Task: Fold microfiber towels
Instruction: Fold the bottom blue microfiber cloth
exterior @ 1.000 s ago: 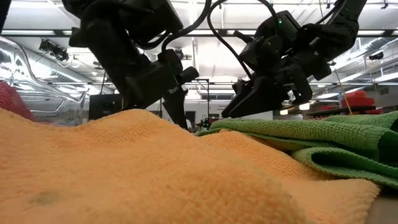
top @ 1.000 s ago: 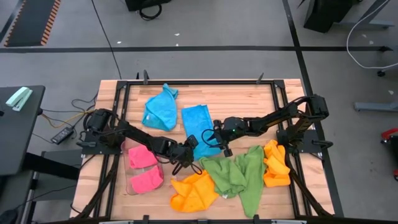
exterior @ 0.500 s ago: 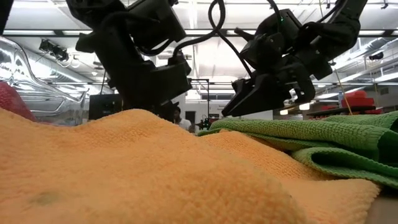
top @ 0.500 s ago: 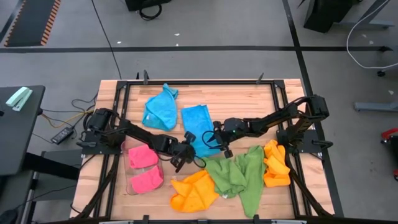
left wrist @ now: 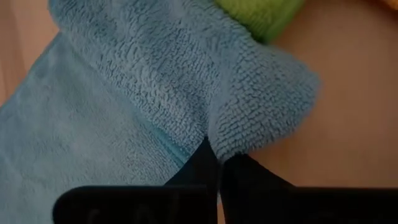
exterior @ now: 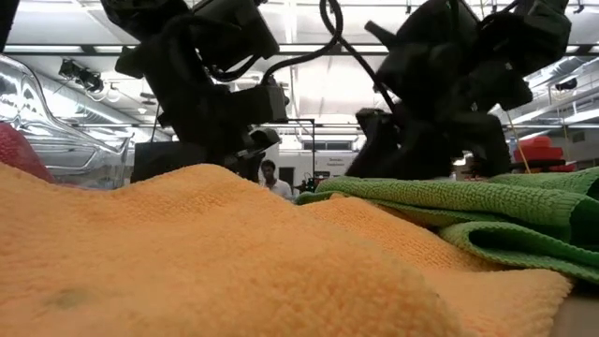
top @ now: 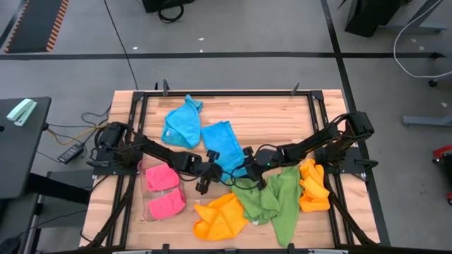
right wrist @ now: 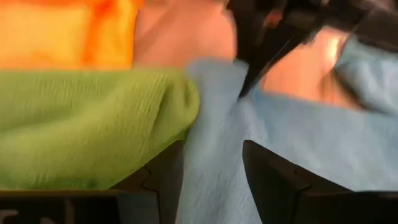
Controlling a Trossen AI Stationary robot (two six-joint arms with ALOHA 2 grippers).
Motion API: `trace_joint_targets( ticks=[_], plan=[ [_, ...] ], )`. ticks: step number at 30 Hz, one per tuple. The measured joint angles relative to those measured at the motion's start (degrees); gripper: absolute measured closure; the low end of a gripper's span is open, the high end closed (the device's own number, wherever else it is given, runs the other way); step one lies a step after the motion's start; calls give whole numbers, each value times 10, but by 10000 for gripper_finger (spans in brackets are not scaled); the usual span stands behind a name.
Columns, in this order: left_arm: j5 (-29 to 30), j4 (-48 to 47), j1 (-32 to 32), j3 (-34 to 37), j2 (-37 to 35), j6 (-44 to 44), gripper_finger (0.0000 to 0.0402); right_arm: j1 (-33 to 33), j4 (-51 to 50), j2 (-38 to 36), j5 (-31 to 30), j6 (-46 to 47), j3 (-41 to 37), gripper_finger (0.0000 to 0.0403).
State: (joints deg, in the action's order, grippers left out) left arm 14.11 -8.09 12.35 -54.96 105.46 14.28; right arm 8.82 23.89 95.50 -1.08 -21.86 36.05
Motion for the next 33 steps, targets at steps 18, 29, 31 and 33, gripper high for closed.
trace_joint_targets(
  ticks=[18,29,31,33],
  plan=[
    [5,-41,-105,-1,-3,1,380,-71,-20,3,-33,-104,8,129],
    [-15,-46,-109,-2,-3,5,370,-76,-25,87,-48,-161,61,133],
    [-15,-50,-106,-2,-3,3,364,-80,-39,98,-49,-172,79,133],
    [-14,-51,-106,-2,-3,0,365,-84,-54,106,-49,-183,96,134]
  ],
)
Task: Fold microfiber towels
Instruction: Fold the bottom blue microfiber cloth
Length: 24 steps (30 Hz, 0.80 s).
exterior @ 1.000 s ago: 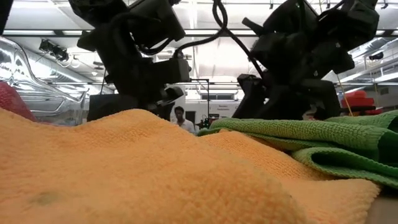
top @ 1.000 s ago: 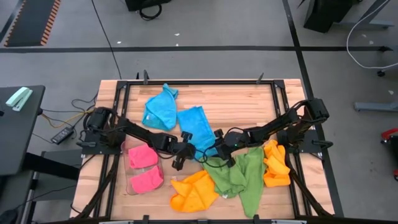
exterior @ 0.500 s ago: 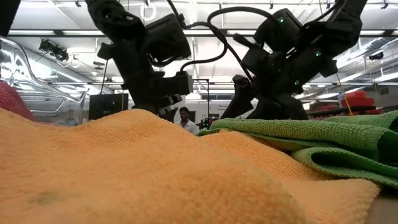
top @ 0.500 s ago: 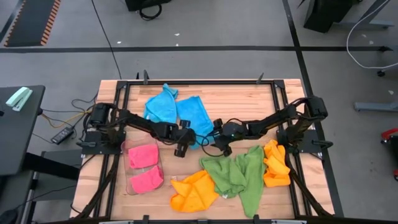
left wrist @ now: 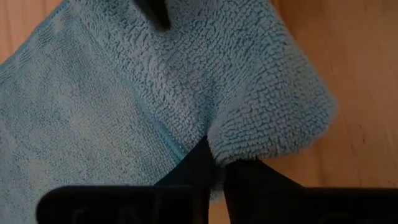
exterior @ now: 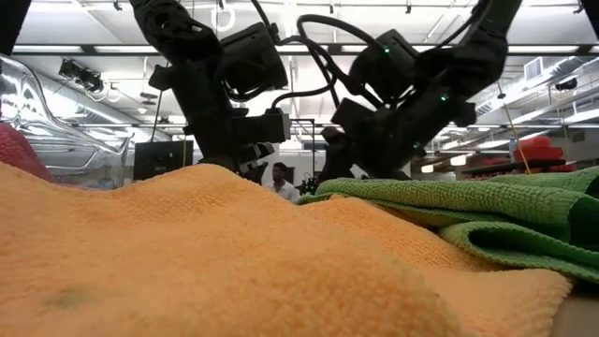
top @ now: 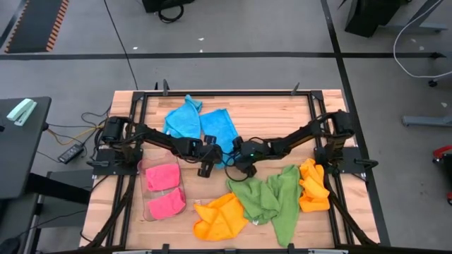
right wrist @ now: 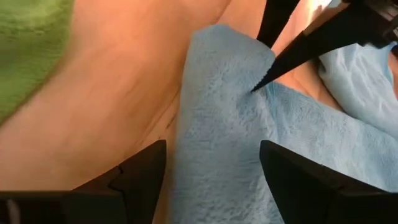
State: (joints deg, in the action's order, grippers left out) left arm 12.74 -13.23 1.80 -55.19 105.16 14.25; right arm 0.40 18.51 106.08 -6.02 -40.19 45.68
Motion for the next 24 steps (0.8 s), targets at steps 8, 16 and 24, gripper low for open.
trace_joint_targets(
  ticks=[8,16,24],
  plan=[
    [-1,-4,0,0,0,-5,388,-2,-47,17,-26,-49,33,143],
    [-2,-6,1,1,0,-23,361,-2,-58,19,-21,-49,32,241],
    [10,-10,27,1,0,-32,329,-3,-63,19,7,-14,31,341]
  ],
)
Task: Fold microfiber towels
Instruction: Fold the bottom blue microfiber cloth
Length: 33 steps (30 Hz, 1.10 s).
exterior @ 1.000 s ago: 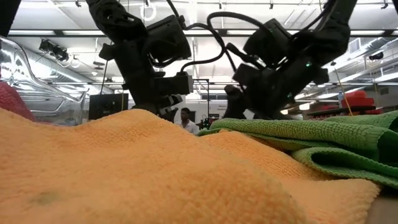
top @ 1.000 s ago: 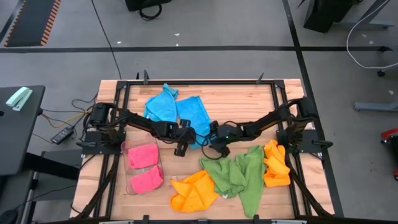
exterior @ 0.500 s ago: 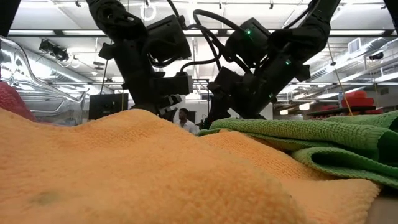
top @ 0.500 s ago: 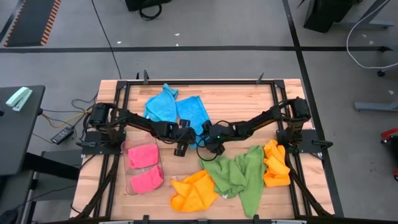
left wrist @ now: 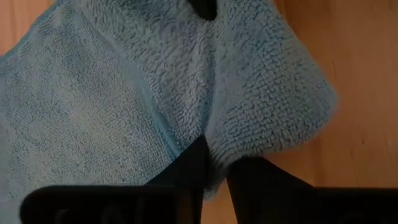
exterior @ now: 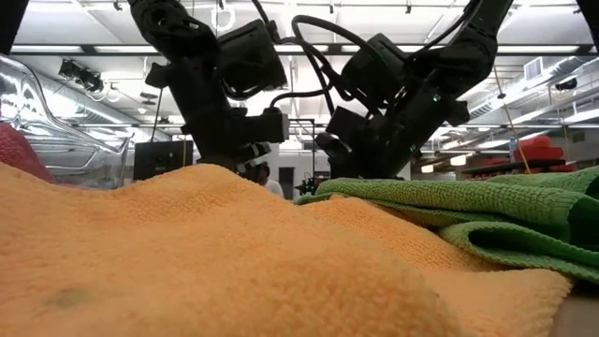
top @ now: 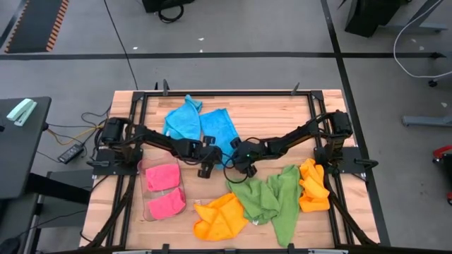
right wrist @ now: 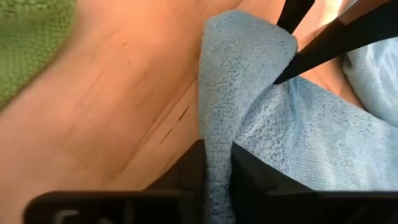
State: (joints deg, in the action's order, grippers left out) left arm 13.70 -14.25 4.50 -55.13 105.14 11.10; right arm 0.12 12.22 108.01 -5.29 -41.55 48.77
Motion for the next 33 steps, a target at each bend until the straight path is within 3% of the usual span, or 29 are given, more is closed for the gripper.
trace_joint_targets(
  ticks=[7,13,22,33],
  plan=[
    [-8,-98,38,-10,-41,-34,297,-1,-32,-4,31,25,14,361],
    [18,-74,62,-12,-59,-80,284,-2,-146,-3,49,50,72,361],
    [167,-50,113,-14,-57,-59,232,-20,-161,-3,107,77,81,361],
    [160,6,117,-15,-41,-44,152,-35,-173,-23,195,107,81,361]
  ],
)
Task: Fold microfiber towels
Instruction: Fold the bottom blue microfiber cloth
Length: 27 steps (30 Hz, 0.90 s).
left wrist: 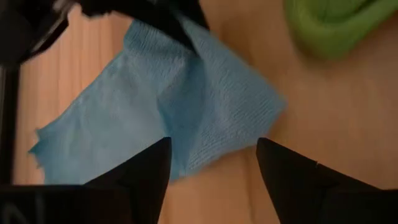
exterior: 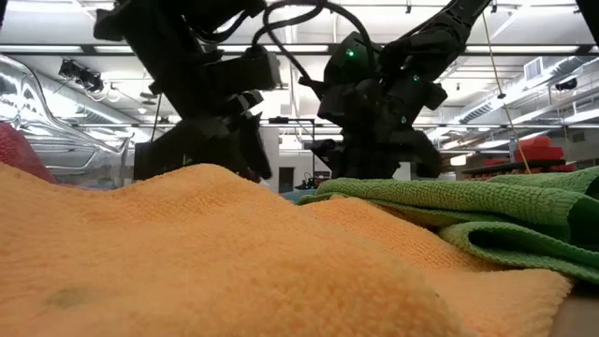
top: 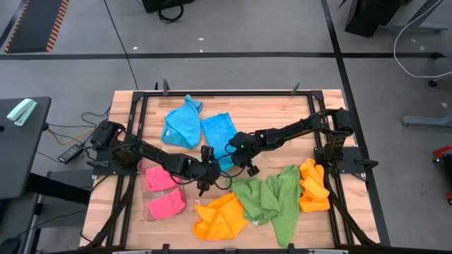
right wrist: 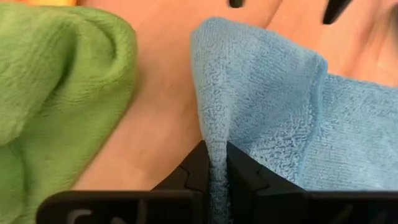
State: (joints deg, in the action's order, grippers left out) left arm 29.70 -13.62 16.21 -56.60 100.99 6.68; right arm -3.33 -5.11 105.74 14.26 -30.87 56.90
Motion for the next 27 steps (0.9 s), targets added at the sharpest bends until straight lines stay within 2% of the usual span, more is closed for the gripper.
trace_joint_targets(
  ticks=[8,15,22,27],
  plan=[
    [-39,44,0,11,11,-21,134,0,-8,-1,11,14,1,361],
    [-40,110,6,54,11,-49,136,-13,-18,-1,39,35,9,361],
    [27,191,24,97,11,-41,146,-24,-17,-1,72,48,10,361],
    [36,237,23,113,17,-32,147,-24,-13,-2,76,57,10,361]
  ],
)
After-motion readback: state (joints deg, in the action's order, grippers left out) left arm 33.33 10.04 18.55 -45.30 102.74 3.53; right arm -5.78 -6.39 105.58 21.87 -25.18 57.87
